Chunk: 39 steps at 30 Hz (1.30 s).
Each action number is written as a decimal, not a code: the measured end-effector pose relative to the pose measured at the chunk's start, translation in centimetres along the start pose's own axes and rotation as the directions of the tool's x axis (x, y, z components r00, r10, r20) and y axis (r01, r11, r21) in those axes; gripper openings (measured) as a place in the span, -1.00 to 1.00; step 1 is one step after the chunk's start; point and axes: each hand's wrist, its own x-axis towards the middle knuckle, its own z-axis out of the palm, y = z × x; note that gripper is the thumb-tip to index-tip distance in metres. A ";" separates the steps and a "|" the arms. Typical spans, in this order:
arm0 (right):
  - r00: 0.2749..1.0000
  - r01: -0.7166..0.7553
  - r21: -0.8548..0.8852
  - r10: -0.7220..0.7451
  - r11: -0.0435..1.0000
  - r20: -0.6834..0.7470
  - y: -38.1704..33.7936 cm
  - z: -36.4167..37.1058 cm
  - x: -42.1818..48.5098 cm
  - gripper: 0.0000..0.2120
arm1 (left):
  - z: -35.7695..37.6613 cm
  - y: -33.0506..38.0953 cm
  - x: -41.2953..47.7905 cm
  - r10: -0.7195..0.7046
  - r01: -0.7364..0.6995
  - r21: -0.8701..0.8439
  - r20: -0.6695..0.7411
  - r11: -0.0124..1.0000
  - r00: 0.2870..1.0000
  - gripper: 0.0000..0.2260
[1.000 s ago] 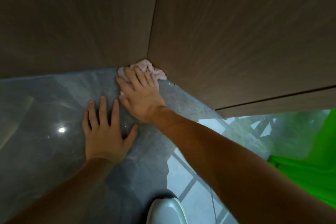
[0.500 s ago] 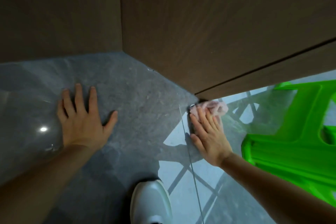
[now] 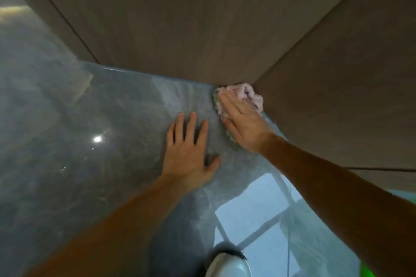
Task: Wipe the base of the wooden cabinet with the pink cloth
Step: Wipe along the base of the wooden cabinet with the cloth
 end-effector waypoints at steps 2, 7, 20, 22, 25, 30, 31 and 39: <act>0.999 -0.050 0.080 0.051 0.996 -0.015 0.9 -0.1 -1.1 -0.34 | -1.2 -2.7 0.4 0.069 -0.071 -0.060 -0.049 0.996 0.996 -0.30; 0.990 -0.137 -0.048 0.135 0.989 -0.051 -0.9 1.8 -3.1 -0.37 | -3.7 -15.3 -1.4 -0.301 0.303 -0.018 -0.166 0.953 0.939 -0.25; 0.886 0.403 0.013 -0.394 0.915 0.243 -20.6 5.0 22.0 -0.44 | -2.7 -18.1 -2.9 -0.460 0.466 -0.039 -0.246 0.884 0.853 -0.20; 0.855 0.470 0.111 -0.483 0.875 0.187 -16.7 3.9 19.0 -0.48 | -2.7 -18.2 -3.1 -0.456 0.463 -0.034 -0.255 0.886 0.853 -0.21; 0.942 0.308 0.045 -0.311 0.950 0.127 -7.6 2.4 10.4 -0.53 | -2.5 -18.4 -3.0 -0.448 0.455 -0.029 -0.246 0.890 0.860 -0.21; 0.981 -0.191 -0.043 0.193 0.981 0.036 -0.3 0.9 -2.5 -0.46 | -2.6 -18.1 -2.8 -0.461 0.468 -0.025 -0.227 0.883 0.858 -0.20; 0.961 -0.275 -0.030 0.275 0.961 -0.017 -1.2 1.7 -2.4 -0.45 | -2.7 -17.9 -2.8 -0.463 0.469 -0.025 -0.222 0.883 0.858 -0.20; 0.686 -0.711 0.130 0.722 0.691 -0.088 -17.7 5.1 10.7 -0.36 | -3.6 -17.5 -2.7 -0.476 0.480 -0.030 -0.196 0.877 0.857 -0.20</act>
